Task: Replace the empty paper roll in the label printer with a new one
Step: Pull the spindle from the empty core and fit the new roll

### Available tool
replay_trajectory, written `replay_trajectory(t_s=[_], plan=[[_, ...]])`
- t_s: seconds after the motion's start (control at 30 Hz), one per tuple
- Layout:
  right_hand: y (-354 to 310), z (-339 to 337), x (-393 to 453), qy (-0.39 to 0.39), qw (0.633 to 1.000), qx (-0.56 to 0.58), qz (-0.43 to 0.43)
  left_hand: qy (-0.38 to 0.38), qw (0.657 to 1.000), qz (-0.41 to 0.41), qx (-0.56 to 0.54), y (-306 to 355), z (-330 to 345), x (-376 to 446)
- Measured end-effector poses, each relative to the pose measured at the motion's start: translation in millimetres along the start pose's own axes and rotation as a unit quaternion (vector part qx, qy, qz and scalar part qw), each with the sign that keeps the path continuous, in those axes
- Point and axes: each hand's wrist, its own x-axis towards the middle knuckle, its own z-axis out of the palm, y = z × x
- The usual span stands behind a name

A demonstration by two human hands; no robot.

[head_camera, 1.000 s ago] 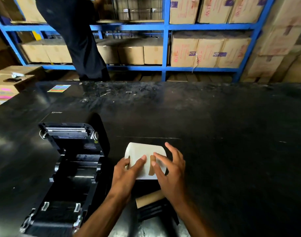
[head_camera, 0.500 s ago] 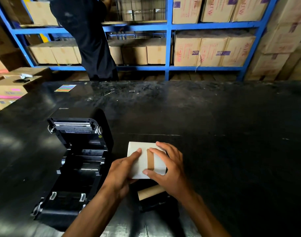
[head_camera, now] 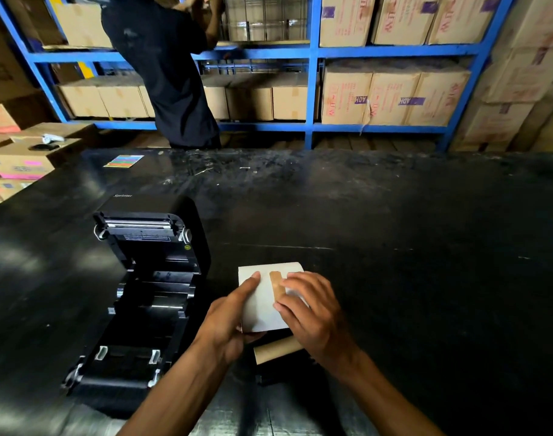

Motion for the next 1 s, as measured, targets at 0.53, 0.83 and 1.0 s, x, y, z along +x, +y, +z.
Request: replay_trajectory(t_s=[0.53, 0.83, 1.0], plan=[[7.1, -19.1, 9.8, -0.106, 0.86, 0.34, 0.366, 0.018, 1.0, 0.013, 0.019, -12.6, -11.2, 5.1], [63.6, -39.5, -32.6, -0.128, 0.867, 0.169, 0.452, 0.018, 0.999, 0.028, 0.0, -5.1, -32.8, 10.0], [69.2, -39.4, -101.3, -0.358, 0.865, 0.0, 0.353, 0.012, 1.0, 0.022, -0.004, -14.4, -37.6, 13.0]])
